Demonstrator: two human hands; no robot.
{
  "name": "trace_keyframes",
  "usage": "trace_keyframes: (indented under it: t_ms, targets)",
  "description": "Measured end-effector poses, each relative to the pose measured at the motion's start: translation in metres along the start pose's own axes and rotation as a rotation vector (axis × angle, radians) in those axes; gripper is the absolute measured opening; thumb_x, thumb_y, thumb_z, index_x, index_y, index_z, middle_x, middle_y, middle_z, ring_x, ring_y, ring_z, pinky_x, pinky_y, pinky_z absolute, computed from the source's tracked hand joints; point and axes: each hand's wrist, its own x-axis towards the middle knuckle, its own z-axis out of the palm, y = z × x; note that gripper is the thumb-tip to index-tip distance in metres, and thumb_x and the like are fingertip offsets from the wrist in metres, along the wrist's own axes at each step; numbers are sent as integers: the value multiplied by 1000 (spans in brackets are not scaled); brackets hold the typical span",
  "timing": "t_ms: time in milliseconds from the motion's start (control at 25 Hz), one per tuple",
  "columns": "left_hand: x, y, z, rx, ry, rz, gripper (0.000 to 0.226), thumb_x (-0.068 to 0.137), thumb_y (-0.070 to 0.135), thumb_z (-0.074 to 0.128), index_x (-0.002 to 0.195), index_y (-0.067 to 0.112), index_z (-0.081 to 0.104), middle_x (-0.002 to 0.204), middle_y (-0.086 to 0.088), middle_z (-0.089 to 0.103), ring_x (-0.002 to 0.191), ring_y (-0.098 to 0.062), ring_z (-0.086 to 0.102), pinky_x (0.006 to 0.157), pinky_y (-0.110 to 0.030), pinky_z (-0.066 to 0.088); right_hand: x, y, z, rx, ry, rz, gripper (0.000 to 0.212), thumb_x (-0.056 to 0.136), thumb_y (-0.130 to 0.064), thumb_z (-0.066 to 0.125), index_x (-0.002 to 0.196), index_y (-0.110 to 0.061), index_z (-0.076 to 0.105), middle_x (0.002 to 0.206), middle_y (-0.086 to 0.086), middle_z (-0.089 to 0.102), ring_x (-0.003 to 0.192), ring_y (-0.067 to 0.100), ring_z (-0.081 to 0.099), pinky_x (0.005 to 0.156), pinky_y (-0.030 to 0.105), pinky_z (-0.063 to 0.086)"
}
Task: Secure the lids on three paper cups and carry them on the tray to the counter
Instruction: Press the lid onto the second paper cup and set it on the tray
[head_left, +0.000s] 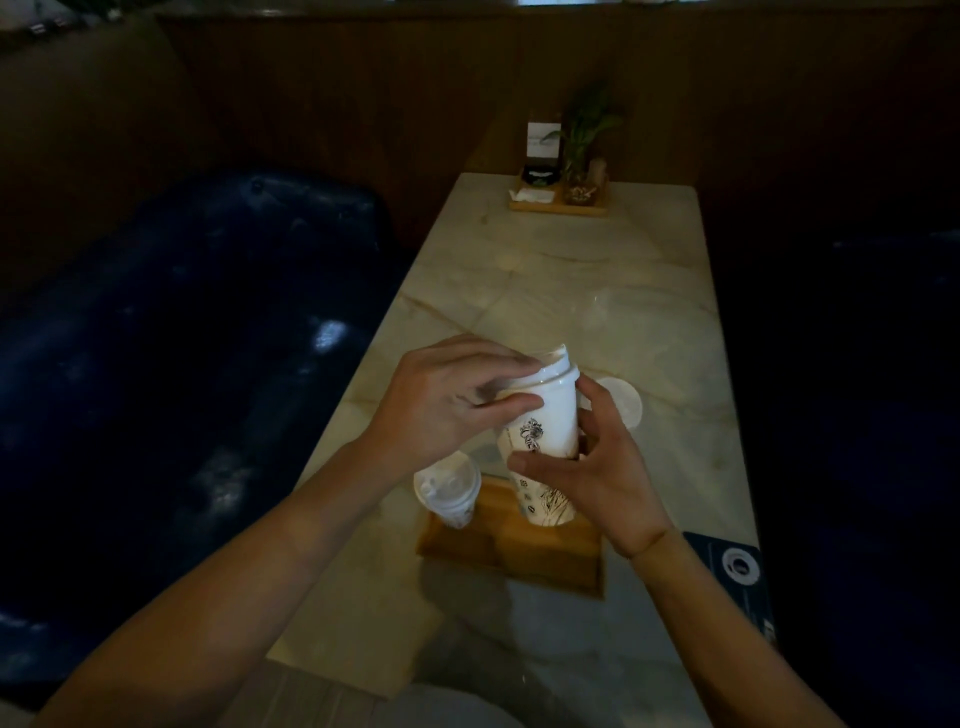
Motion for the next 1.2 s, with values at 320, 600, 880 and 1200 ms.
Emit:
trace_keyframes:
  t_ms: [320,600,880,1200]
  targets:
    - [0,8,-18,-234,-74,-20,37,71,10,87,105,5,73,107,-4,74,94,-14,73,80,-33,60,-2,-4,-24,305,-334,130,80,68,7,74,138,-20,46,121,16,70,111,29,68,83,39,60]
    - [1,8,-7,-7,42,98,29,72,9,88,96,0,76,98,-9,76,84,-9,69,75,-27,58,3,-5,-24,42,-214,35,86,68,-12,87,137,-41,43,116,-8,71,105,10,69,80,27,60]
    - [5,9,9,100,49,68,29,76,19,84,99,3,77,97,-8,76,84,-19,71,71,-37,60,2,-6,-9,-112,24,-62,82,55,-45,86,118,-67,38,105,-36,63,93,-8,67,64,12,56]
    - [5,6,-5,-49,-10,33,33,70,16,88,101,9,76,103,-1,75,90,-13,71,79,-42,56,4,-3,-28,179,-191,90,88,52,-23,94,129,-37,55,118,-7,71,105,13,70,73,25,59]
